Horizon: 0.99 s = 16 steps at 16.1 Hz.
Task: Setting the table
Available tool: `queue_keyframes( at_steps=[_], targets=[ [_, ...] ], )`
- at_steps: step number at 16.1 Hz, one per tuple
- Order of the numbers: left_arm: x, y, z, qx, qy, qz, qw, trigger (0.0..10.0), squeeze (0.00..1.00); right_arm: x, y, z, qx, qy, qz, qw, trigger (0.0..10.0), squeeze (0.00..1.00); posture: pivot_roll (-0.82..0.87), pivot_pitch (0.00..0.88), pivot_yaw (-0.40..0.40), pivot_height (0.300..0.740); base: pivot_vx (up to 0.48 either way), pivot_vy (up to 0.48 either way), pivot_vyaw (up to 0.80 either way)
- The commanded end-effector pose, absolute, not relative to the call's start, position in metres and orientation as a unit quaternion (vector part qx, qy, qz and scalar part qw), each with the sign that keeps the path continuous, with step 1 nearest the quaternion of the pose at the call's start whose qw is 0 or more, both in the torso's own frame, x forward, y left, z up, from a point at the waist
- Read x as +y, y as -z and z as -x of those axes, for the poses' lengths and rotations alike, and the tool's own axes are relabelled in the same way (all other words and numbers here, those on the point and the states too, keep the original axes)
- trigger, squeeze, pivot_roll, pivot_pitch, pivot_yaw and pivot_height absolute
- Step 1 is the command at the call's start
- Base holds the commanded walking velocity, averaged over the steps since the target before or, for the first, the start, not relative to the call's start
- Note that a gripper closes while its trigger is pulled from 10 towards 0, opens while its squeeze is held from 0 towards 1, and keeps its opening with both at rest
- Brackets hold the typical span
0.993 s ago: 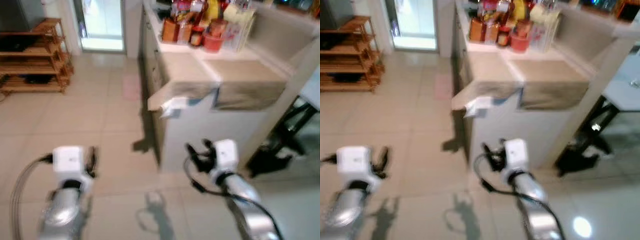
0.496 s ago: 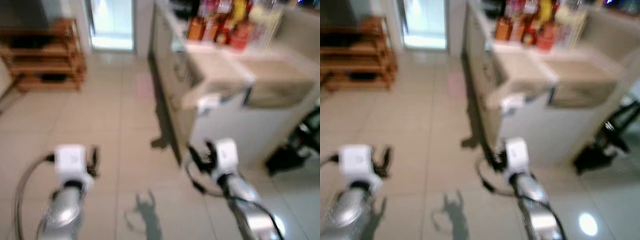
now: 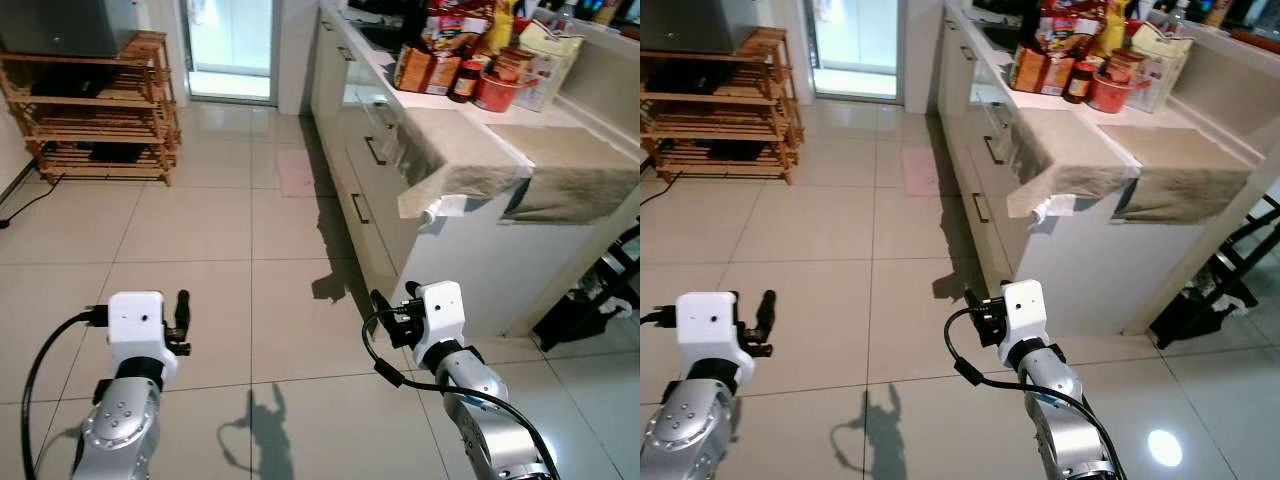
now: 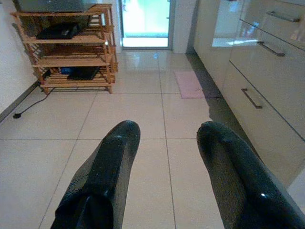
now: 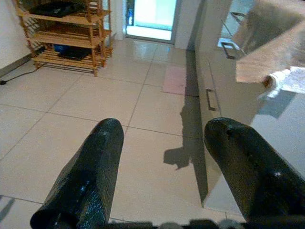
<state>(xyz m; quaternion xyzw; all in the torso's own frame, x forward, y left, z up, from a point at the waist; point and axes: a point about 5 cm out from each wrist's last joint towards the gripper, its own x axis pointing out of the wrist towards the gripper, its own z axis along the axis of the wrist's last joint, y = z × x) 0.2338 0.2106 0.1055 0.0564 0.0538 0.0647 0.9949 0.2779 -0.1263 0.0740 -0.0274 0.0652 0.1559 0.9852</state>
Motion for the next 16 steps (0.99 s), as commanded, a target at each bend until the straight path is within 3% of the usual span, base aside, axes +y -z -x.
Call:
queue_keyframes(
  at_steps=[1, 16],
  targets=[
    [0.2066, -0.106, -0.2353, 0.052, -0.058, -0.057, 0.995, 10.0, 0.0, -0.133, -0.0773, -0.2784, 0.064, -0.142, 0.034, 0.987, 10.0, 0.0, 0.05, 0.0, -0.074, 0.74, 0.0, 0.0, 0.0],
    [0.2073, -0.1061, -0.2365, 0.051, -0.056, -0.062, 0.995, 10.0, 0.0, -0.1296, -0.0781, -0.2816, 0.084, -0.136, 0.035, 0.987, 10.0, 0.0, 0.05, 0.0, -0.072, 0.74, 0.0, 0.0, 0.0]
  ],
)
